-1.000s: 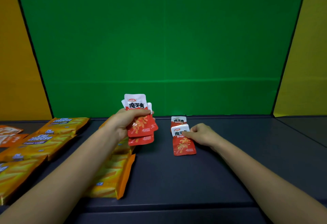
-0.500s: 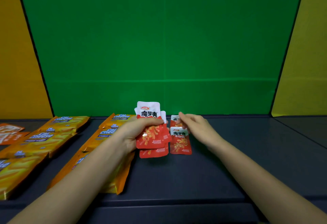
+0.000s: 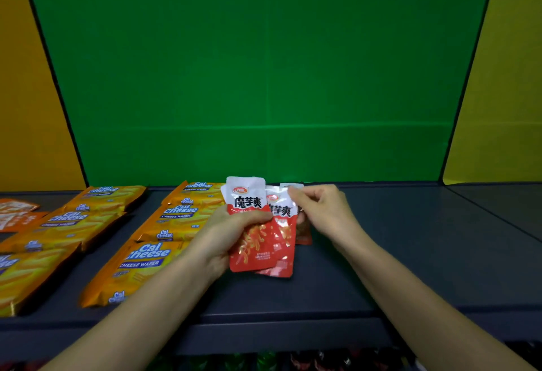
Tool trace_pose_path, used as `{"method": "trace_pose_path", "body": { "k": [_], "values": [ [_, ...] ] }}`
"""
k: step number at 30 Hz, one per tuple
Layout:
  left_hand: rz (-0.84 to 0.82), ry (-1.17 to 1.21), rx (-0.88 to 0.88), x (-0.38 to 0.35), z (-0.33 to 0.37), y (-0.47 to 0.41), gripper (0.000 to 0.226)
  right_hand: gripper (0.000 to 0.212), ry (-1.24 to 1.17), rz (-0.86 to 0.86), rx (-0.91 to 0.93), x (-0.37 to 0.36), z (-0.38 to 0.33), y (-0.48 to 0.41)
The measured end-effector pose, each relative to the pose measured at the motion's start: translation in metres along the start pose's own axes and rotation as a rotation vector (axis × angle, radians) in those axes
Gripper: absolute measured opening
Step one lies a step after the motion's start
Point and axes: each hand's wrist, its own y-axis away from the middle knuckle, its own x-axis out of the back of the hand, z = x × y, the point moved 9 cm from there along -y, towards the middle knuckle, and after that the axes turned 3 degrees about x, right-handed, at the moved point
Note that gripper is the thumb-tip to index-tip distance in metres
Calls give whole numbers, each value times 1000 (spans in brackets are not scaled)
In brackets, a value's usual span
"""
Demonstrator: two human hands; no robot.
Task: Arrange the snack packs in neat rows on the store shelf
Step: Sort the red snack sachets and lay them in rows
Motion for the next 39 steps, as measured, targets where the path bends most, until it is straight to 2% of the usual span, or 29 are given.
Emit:
{"method": "trace_pose_path", "body": {
  "k": [3, 7, 10, 17, 27, 29, 31, 32, 35, 39],
  "values": [
    [29, 41, -29, 14, 10, 5, 7, 35, -113, -54, -65, 14, 9, -3],
    [-14, 47, -10, 24, 18, 11, 11, 31, 2, -242, -189, 9, 37, 9],
    [-34, 31, 24, 22, 15, 13, 7, 32, 79, -284, -219, 0, 50, 20],
    [-57, 18, 62, 14, 8, 11, 9, 46, 436, -183, -80, 3, 44, 18],
    [-82, 33, 55, 7, 7, 9, 6, 44, 615, -126, -26, 2, 37, 25],
    [-86, 38, 41, 5, 8, 10, 6, 43, 687, -43, 56, 8, 26, 25],
    [-87, 41, 21, 2, 8, 9, 6, 46, 619, 62, 174, 14, 6, 27],
    [-89, 37, 11, -1, 9, 9, 7, 47, 490, 70, 196, 15, -2, 28],
    [-116, 2, -39, -15, 8, 8, 15, 37, 64, -47, 143, 6, -22, 29],
    [-144, -71, -88, -37, 2, 5, 20, 29, -58, -81, 55, 5, -15, 24]
  ]
}}
